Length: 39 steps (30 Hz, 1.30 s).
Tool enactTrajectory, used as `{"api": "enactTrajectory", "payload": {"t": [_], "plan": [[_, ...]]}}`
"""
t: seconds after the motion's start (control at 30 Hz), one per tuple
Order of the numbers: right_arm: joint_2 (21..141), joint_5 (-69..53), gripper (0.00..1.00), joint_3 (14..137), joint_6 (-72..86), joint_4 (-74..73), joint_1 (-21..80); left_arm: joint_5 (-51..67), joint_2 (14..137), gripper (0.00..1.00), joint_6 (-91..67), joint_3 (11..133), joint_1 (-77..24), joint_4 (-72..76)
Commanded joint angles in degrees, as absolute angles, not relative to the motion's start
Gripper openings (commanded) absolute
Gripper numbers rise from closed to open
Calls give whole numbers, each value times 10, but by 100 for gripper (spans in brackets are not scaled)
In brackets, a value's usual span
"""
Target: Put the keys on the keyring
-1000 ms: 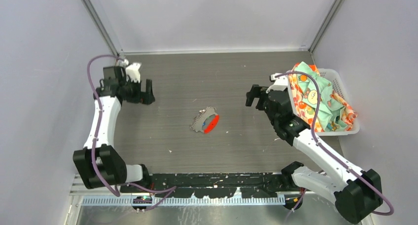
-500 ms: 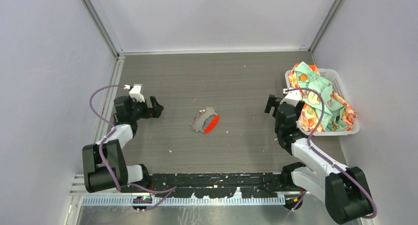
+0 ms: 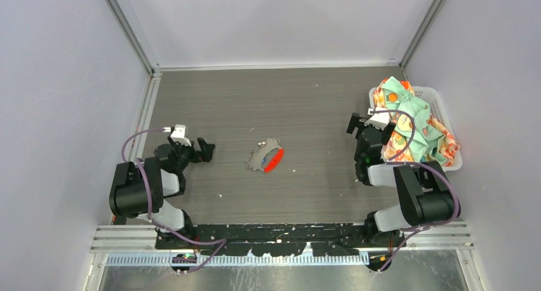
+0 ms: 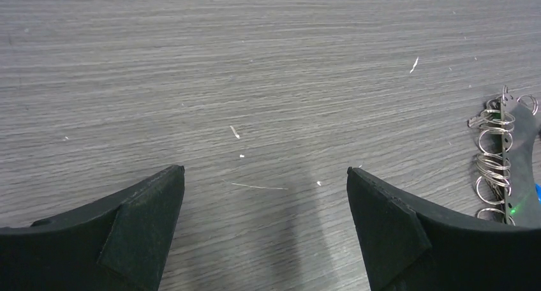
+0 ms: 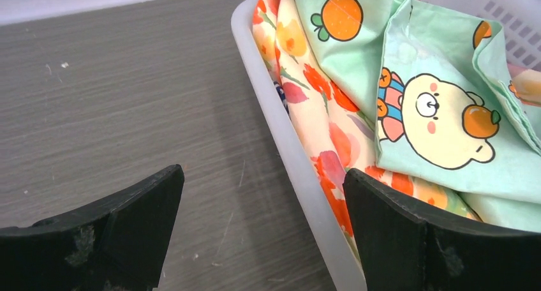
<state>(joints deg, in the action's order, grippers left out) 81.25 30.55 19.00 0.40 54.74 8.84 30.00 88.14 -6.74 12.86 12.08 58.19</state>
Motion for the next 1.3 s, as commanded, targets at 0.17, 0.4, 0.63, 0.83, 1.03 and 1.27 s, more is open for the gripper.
{"api": "enactTrajectory", "payload": {"t": [0.17, 0.4, 0.63, 0.83, 1.03, 1.27], "plan": [[898, 251, 100, 161, 53, 640, 55, 234, 913, 100, -52, 139, 94, 720], [892, 191, 100, 204, 95, 546, 8, 152, 892, 100, -4, 206, 31, 557], [888, 157, 100, 183, 66, 580, 14, 152, 891, 100, -4, 204, 30, 557], [889, 152, 100, 198, 71, 554, 9, 152, 890, 100, -4, 204, 30, 557], [890, 152, 100, 198, 70, 555, 8, 152, 891, 100, -4, 204, 31, 556], [890, 152, 100, 198, 70, 555, 9, 152, 891, 100, -3, 205, 31, 556]]}}
